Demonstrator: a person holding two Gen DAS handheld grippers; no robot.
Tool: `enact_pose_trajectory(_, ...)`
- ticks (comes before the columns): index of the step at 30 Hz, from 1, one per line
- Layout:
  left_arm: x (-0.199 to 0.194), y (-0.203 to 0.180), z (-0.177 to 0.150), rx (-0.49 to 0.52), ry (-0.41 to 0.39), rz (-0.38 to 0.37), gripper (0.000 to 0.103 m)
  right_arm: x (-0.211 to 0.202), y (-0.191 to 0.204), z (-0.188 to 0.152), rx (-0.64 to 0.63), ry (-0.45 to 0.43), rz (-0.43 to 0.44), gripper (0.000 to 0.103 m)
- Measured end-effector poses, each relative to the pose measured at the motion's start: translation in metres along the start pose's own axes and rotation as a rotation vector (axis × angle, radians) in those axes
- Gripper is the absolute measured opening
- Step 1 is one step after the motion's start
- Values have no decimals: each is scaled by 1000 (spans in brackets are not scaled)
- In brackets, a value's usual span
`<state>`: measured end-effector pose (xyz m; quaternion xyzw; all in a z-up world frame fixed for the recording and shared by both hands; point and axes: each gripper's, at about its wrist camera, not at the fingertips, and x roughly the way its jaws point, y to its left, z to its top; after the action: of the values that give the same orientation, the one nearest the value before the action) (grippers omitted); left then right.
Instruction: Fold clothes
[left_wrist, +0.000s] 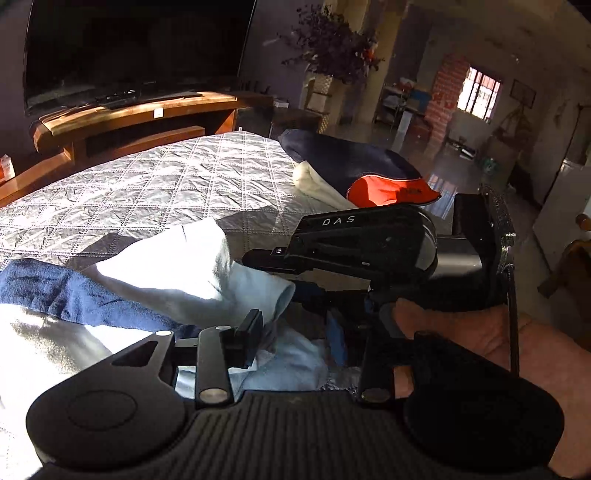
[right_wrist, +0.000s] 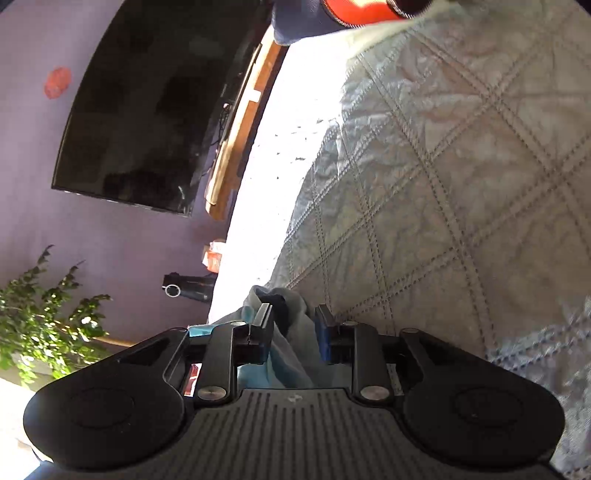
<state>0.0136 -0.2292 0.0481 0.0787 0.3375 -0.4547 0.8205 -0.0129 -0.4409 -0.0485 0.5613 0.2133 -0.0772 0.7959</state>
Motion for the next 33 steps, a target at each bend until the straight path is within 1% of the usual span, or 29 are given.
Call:
enact_pose_trajectory(1,-10,2,0,-2,-8,15,45,-4,9,2,-55,-26,-1,38)
enact_pose_trajectory(2,-20,5,0,-4,-14,34,47,-8,18,4,-113,-50,6,38)
enact_pose_trajectory(4,-41,15,-2,-39,-4,110,48,-15,37,7,-227,-99,20,43)
enact_pose_trajectory(5,-52,23,-4,-91,-1,138,48,-19,47,9,-284,-124,27,49)
enact_pose_trajectory(6,-63,32,-6,-143,1,165,48,-20,57,8,-346,-117,60,53)
enact_pose_trajectory(7,-74,40,-8,-197,0,186,48,-19,68,6,-408,-100,103,54)
enact_pose_trajectory(10,-109,66,-16,-390,-44,197,48,-10,93,-9,-573,38,206,55)
enact_pose_trajectory(11,-119,73,-19,-435,-61,204,48,-6,100,-15,-626,87,240,57)
enact_pose_trajectory(12,-129,79,-22,-481,-77,211,48,-3,104,-21,-664,140,236,56)
enact_pose_trajectory(15,-152,97,-32,-602,-138,218,49,6,109,-40,-761,305,183,56)
enact_pose_trajectory(16,-156,103,-35,-639,-151,218,49,8,113,-48,-802,339,154,56)
enact_pose_trajectory(18,-156,115,-41,-708,-152,196,49,4,110,-59,-857,375,116,55)
enact_pose_trajectory(20,-154,122,-43,-734,-141,178,48,0,104,-68,-907,408,81,55)
enact_pose_trajectory(22,-153,124,-45,-723,-131,200,48,-2,102,-76,-947,441,63,34)
enact_pose_trajectory(23,-153,123,-45,-715,-129,203,48,-3,102,-78,-957,450,71,10)
enact_pose_trajectory(26,-158,123,-50,-697,-128,199,50,-10,106,-78,-943,461,93,10)
enact_pose_trajectory(27,-156,123,-52,-695,-114,210,52,-13,110,-77,-925,463,102,10)
enact_pose_trajectory(30,-146,124,-60,-699,-28,257,52,-32,120,-71,-875,440,135,10)
enact_pose_trajectory(31,-144,125,-63,-702,-11,264,52,-38,123,-69,-870,424,131,10)
enact_pose_trajectory(33,-146,127,-66,-711,-7,266,52,-48,126,-69,-880,399,108,10)
